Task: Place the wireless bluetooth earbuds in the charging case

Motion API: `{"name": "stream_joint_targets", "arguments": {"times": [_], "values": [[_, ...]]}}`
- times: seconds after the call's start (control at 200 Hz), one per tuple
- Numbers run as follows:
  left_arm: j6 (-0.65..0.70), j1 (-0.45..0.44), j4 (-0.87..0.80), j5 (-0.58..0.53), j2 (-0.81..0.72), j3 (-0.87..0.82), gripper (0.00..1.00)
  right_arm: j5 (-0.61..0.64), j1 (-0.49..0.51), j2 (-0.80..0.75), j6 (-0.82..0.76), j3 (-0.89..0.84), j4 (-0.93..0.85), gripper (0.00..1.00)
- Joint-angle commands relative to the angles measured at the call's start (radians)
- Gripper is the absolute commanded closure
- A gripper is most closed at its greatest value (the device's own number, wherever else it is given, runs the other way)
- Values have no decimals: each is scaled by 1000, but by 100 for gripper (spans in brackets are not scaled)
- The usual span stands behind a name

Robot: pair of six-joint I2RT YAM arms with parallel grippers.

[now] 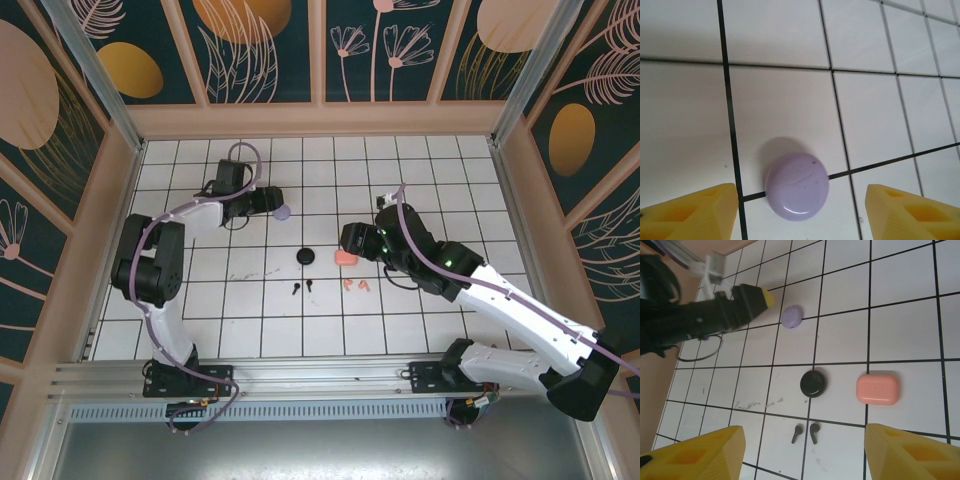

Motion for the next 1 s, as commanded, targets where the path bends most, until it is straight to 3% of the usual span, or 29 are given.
{"name": "stream_joint_targets", "arguments": {"times": [0.0, 0.31, 0.325, 0.345, 0.631, 0.931, 0.996], "values": [[63, 7, -50, -63, -92, 29, 29, 41, 7, 2, -19, -12, -31, 35], [23, 7, 41, -232, -318, -88, 26, 94, -1, 29, 1, -62, -43, 30], [16, 8, 49, -237, -330, -97, 6, 95, -1, 33, 0, -62, -43, 30], [3, 7, 59, -247, -345, -106, 2, 97, -2, 37, -2, -63, -42, 30], [-159, 7, 221, -275, -521, -265, 1, 102, -20, 97, 4, -81, -24, 30], [-226, 7, 359, -342, -671, -404, 1, 95, -29, 207, 11, -97, 2, 29], [-241, 8, 388, -345, -698, -435, 1, 93, -30, 241, 10, -93, 7, 25]]}}
